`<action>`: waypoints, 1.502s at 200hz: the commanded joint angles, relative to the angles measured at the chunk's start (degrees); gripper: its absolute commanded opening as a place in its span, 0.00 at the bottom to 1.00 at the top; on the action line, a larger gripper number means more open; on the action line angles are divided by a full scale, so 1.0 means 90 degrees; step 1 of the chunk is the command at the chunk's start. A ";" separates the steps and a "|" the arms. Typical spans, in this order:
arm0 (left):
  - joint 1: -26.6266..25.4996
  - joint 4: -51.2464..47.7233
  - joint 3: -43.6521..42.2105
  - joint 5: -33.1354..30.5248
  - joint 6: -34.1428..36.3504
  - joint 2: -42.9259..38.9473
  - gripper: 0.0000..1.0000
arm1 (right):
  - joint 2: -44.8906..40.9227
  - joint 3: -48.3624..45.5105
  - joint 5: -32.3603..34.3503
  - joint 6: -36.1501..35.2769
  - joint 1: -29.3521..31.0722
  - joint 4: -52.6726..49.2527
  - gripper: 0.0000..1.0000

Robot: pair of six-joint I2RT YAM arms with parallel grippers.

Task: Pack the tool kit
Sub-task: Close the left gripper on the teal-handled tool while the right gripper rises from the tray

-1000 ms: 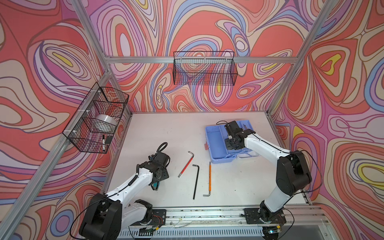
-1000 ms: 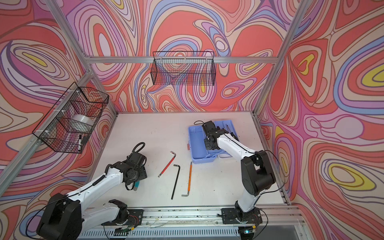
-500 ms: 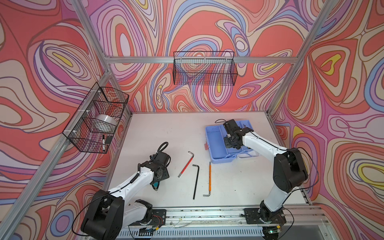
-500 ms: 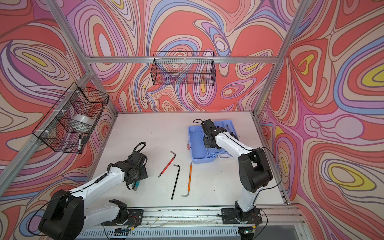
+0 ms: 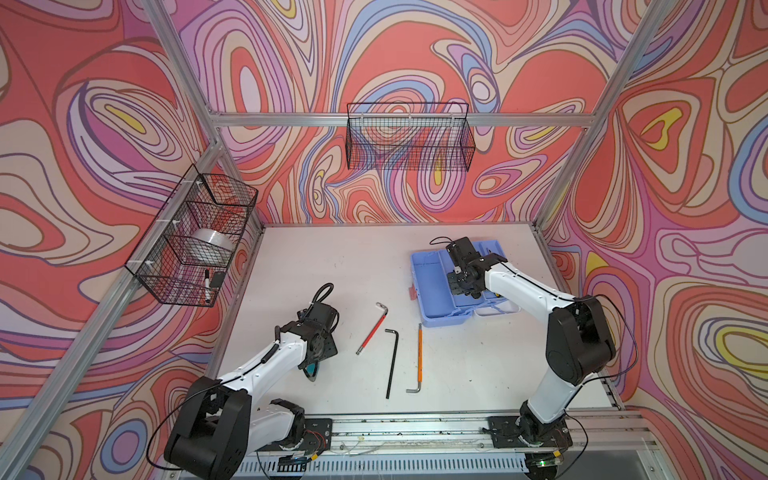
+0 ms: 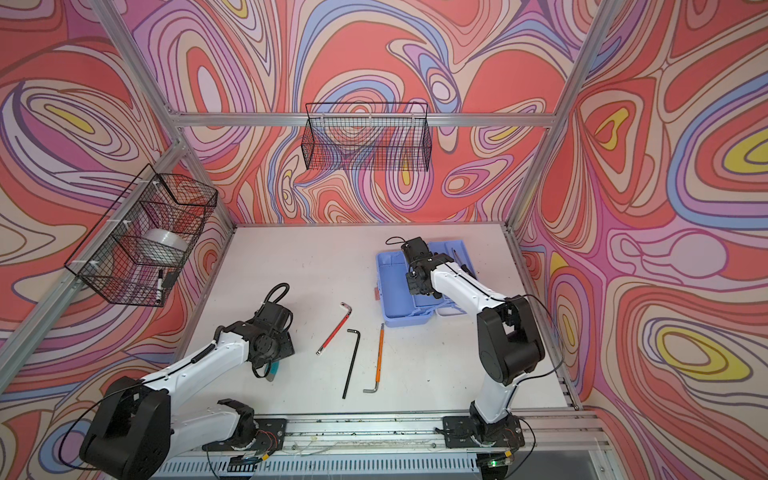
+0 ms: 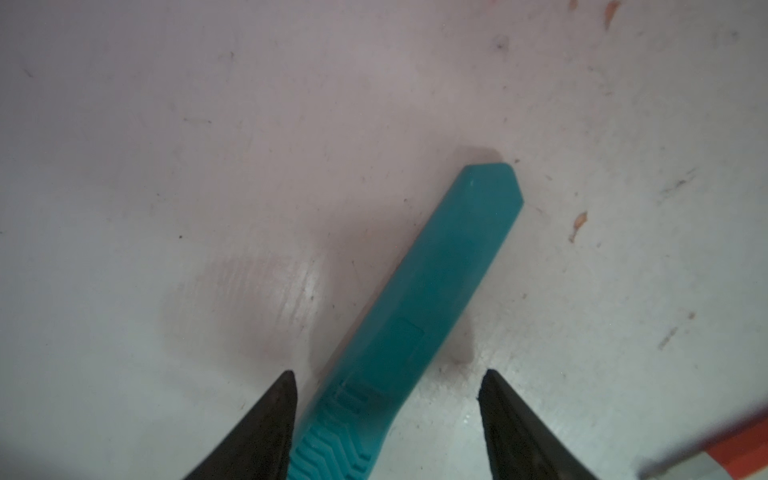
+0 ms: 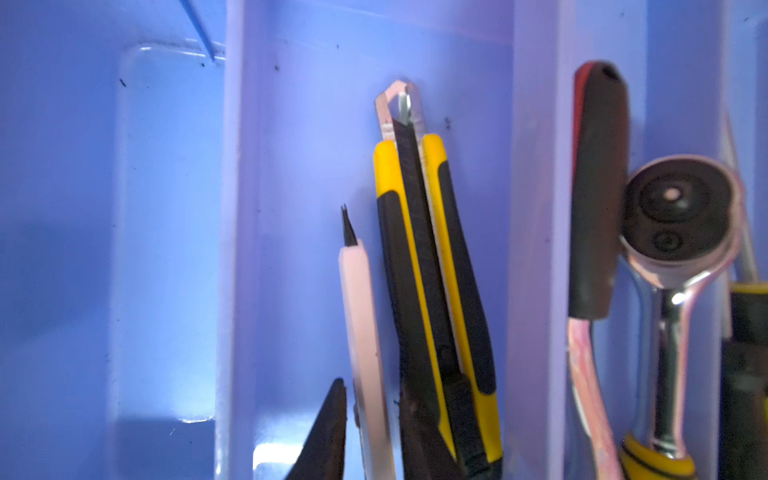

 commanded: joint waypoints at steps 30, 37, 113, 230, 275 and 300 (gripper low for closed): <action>0.0067 0.0188 -0.0165 0.0383 0.0060 0.0178 0.61 | -0.0251 0.0233 0.0033 0.0050 -0.0034 -0.0096 0.24; 0.0071 0.0218 -0.0169 0.0466 0.0085 0.0179 0.58 | -0.0281 0.0241 0.0017 0.0060 -0.0035 -0.0096 0.24; 0.0067 0.0454 -0.0195 0.0853 0.0115 0.0377 0.37 | -0.0494 0.0233 -0.0064 0.0260 -0.0039 -0.0085 0.47; 0.0066 0.0726 -0.0144 0.1254 0.0250 0.0342 0.17 | -0.1008 0.0024 -0.0359 0.0627 -0.0020 0.0098 0.46; 0.0062 0.0782 -0.0016 0.1428 0.0132 0.0024 0.15 | -0.1599 -0.0571 -0.1237 0.0993 0.0167 0.0964 0.46; 0.0069 0.0799 0.0108 0.1560 0.0054 -0.0136 0.15 | -0.1722 -0.0874 -0.1593 0.1160 0.0417 0.1444 0.46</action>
